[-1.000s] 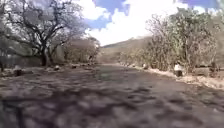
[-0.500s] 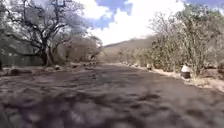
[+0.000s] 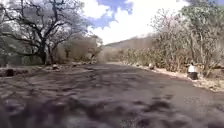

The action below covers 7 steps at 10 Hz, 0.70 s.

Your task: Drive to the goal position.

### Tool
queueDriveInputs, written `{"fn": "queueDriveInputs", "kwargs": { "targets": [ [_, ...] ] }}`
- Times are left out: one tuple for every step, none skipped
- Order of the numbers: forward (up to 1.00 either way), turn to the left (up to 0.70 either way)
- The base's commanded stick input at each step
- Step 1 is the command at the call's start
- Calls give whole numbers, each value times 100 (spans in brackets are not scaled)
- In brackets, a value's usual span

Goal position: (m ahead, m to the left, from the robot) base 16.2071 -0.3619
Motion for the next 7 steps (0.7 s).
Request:
{"fn": "queueDriveInputs", "kwargs": {
  "targets": [
    [70,0],
    [70,0],
    [70,0],
    [70,0],
    [70,0],
    [70,0],
    [70,0]
  ]
}}
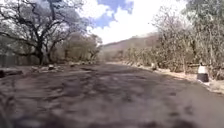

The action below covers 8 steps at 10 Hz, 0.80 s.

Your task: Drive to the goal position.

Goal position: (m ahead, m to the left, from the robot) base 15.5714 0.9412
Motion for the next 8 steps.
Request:
{"fn": "queueDriveInputs", "kwargs": {
  "targets": [
    [70,0],
    [70,0],
    [70,0],
    [70,0],
    [70,0],
    [70,0],
    [70,0],
    [70,0]
  ]
}}
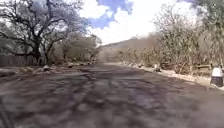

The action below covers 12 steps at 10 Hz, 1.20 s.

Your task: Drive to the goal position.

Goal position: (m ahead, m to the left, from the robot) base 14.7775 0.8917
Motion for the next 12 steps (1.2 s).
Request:
{"fn": "queueDriveInputs", "kwargs": {
  "targets": [
    [70,0],
    [70,0],
    [70,0],
    [70,0],
    [70,0],
    [70,0],
    [70,0],
    [70,0],
    [70,0],
    [70,0],
    [70,0],
    [70,0]
  ]
}}
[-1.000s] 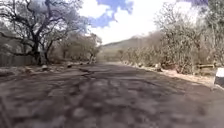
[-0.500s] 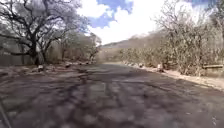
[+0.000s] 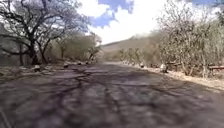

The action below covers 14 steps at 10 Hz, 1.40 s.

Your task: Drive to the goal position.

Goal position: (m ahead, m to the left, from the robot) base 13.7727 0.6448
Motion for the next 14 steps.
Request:
{"fn": "queueDriveInputs", "kwargs": {
  "targets": [
    [70,0],
    [70,0],
    [70,0],
    [70,0],
    [70,0],
    [70,0],
    [70,0],
    [70,0],
    [70,0],
    [70,0],
    [70,0],
    [70,0],
    [70,0],
    [70,0]
  ]
}}
